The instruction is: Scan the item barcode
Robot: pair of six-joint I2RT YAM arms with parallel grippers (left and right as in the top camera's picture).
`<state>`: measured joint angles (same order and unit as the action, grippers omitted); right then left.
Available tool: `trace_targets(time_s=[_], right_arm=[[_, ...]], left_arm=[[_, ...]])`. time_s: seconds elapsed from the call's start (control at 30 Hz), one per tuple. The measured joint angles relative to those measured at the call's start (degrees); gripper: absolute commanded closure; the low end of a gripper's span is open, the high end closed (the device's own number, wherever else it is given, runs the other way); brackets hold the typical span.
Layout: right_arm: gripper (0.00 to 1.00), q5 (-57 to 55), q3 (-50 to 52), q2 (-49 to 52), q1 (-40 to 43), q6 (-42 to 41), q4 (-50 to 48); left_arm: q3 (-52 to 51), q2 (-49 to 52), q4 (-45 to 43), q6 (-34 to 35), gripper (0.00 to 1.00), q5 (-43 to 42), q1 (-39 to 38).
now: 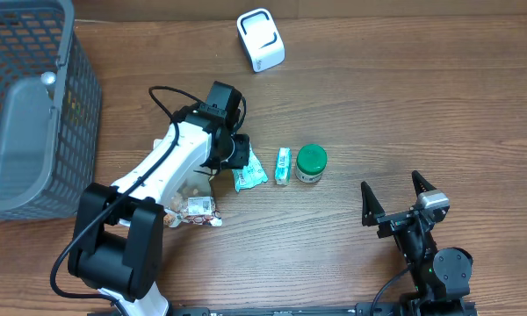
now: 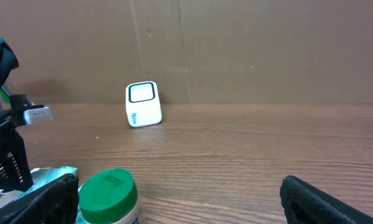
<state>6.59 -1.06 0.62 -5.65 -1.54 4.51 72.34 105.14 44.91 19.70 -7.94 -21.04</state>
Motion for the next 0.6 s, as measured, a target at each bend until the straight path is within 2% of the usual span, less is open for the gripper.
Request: trace_targets(time_s=[0.23,0.4,0.6], right_arm=[[0.00,0.0,0.0,0.0,0.0,0.0,0.0],[0.00,0.0,0.0,0.0,0.0,0.0,0.0],[0.00,0.0,0.0,0.0,0.0,0.0,0.0]], left_arm=[[-0.1,0.0,-3.7,-0.6,0.82,-3.5,0.0],[-0.4,0.0,-2.4,-0.6,0.81,-5.9,0.0],[-4.0,0.0,-2.6,-0.6,0.78,-4.6,0.0]])
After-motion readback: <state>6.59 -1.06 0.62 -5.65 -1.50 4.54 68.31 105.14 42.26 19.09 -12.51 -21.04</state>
